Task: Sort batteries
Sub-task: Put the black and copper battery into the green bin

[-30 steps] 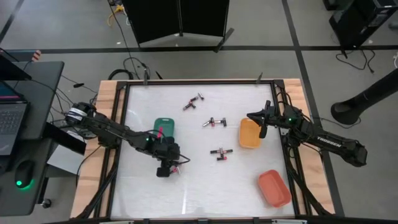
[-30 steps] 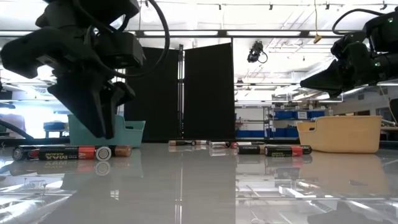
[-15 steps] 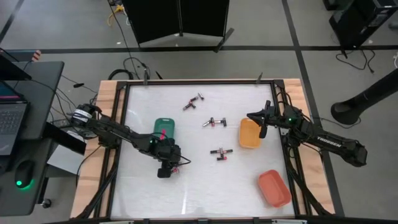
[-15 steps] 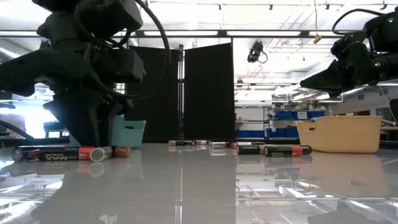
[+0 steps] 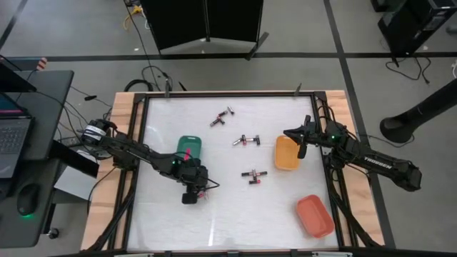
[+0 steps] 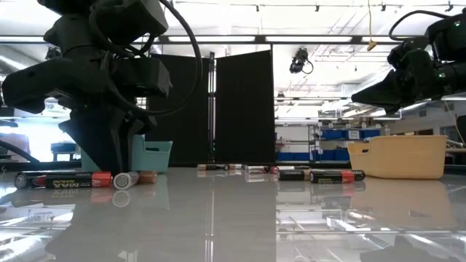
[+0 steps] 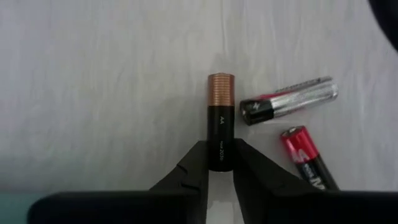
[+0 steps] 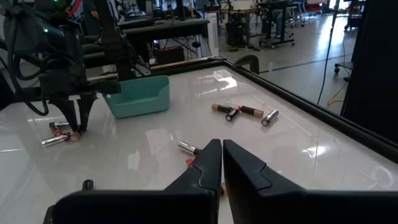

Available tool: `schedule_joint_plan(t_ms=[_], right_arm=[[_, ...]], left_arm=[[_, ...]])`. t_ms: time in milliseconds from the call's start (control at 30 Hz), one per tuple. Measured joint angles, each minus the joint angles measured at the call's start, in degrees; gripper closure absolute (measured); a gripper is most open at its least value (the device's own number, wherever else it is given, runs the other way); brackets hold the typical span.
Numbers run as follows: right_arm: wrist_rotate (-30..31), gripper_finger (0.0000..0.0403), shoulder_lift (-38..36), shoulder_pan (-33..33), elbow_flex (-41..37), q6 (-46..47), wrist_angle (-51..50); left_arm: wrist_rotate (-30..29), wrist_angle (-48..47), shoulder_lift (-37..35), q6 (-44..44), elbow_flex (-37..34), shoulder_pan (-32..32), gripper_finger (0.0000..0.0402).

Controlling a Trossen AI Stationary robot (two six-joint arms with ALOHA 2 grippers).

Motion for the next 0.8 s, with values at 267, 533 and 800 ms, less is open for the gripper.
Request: schedule_joint_plan(t_ms=[267,533,800], right_arm=[[0.0,0.0376,0.0,0.0,0.0,0.0,0.0],[0.0,0.0373,0.0,0.0,0.0,0.0,0.0],[0.0,0.0375,0.0,0.0,0.0,0.0,0.1]], left_arm=[[-0.1,0.0,0.2,0.9,3.3,-0.4,0.0355],[-9.0,-16.5,-0.4,0.5,17.1,0.5,0.0355],[-17.1,-30.8,-9.1,-14.1,16.1,6.0,0.0355]])
